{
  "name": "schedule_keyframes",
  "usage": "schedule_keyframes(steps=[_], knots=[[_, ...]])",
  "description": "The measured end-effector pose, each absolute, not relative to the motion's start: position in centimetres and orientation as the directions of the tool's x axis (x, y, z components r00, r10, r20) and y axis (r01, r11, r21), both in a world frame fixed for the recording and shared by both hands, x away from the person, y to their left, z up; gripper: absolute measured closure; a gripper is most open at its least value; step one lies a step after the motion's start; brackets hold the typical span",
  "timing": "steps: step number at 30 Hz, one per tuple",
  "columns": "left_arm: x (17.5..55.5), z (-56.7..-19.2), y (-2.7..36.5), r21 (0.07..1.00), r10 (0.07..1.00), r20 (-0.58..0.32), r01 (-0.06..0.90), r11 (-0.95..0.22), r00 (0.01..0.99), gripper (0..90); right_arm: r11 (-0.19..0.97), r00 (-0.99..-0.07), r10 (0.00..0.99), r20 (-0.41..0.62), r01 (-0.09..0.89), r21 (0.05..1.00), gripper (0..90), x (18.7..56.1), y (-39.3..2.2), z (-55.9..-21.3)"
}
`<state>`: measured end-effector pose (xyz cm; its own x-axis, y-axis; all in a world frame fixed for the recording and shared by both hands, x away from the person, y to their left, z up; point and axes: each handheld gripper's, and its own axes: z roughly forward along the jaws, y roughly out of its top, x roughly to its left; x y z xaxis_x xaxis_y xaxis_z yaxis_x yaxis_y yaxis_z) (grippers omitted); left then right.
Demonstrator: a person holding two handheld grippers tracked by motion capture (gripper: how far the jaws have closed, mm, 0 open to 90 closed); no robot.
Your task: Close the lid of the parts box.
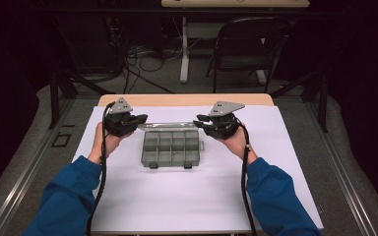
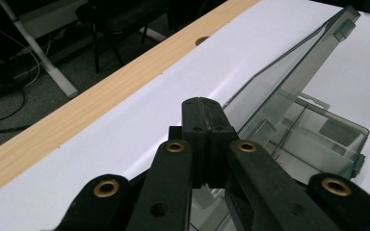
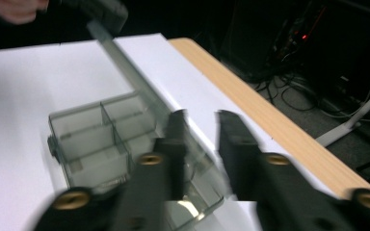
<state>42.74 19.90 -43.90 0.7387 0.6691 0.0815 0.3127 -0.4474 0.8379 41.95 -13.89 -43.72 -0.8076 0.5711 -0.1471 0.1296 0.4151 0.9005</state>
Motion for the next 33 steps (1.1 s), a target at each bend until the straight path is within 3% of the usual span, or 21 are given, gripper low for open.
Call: schedule_keyframes(steps=[3,33], knots=[[42.4,-44.1,19.9,0.836,0.667,0.079,0.315,-0.449,0.741,90.0,0.407,-0.788,0.597,-0.149,0.138,0.903,89.9,41.8,-13.1,-43.5],[39.1,-46.8,20.3,0.832,0.655,0.048,0.333,-0.444,0.754,90.0,0.480,-0.827,0.546,-0.136,0.175,0.860,90.0,40.1,-11.5,-47.6]])
